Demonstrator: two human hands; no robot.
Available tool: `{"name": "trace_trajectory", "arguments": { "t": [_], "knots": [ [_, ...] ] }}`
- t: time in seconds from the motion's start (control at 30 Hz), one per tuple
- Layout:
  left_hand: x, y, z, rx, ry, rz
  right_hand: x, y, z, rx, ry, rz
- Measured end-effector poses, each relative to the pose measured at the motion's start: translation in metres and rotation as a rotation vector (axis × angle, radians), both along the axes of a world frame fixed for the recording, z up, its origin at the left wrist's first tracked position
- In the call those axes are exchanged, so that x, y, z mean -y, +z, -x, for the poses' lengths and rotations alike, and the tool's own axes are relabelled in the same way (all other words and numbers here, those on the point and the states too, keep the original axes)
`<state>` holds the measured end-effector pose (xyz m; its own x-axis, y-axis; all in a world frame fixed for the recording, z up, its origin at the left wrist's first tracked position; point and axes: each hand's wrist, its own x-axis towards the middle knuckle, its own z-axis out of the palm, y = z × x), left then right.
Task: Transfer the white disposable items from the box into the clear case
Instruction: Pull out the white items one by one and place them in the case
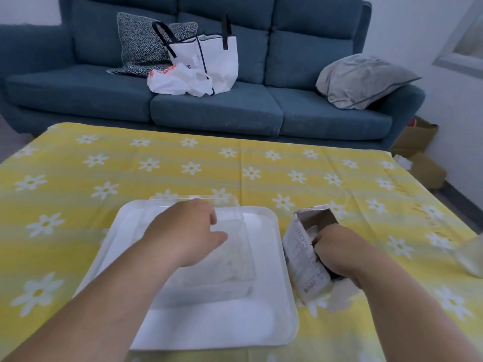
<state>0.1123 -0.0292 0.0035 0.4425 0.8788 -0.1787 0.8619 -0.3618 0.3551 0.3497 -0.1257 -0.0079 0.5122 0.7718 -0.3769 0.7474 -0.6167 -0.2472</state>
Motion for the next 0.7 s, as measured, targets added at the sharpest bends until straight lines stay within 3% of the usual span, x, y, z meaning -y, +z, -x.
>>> {"name": "trace_trajectory", "arguments": {
  "t": [0.13, 0.3, 0.4, 0.53, 0.7],
  "knots": [
    [0.009, 0.001, -0.02, 0.324, -0.023, 0.084, 0.007, 0.013, 0.0, -0.053, -0.167, -0.254],
    [0.012, -0.01, -0.03, 0.469, -0.025, 0.119, 0.012, 0.034, 0.006, -0.029, -0.224, -0.364],
    [0.011, -0.01, -0.032, 0.574, 0.004, 0.135, 0.012, 0.041, 0.001, -0.053, -0.289, -0.575],
    [0.013, -0.003, -0.035, 0.746, 0.015, 0.185, 0.016, 0.058, 0.007, -0.283, -0.233, -0.929],
    [0.02, 0.01, -0.036, 0.976, -0.073, 0.283, 0.011, 0.053, 0.023, -0.715, -0.148, -0.938]
  ]
}}
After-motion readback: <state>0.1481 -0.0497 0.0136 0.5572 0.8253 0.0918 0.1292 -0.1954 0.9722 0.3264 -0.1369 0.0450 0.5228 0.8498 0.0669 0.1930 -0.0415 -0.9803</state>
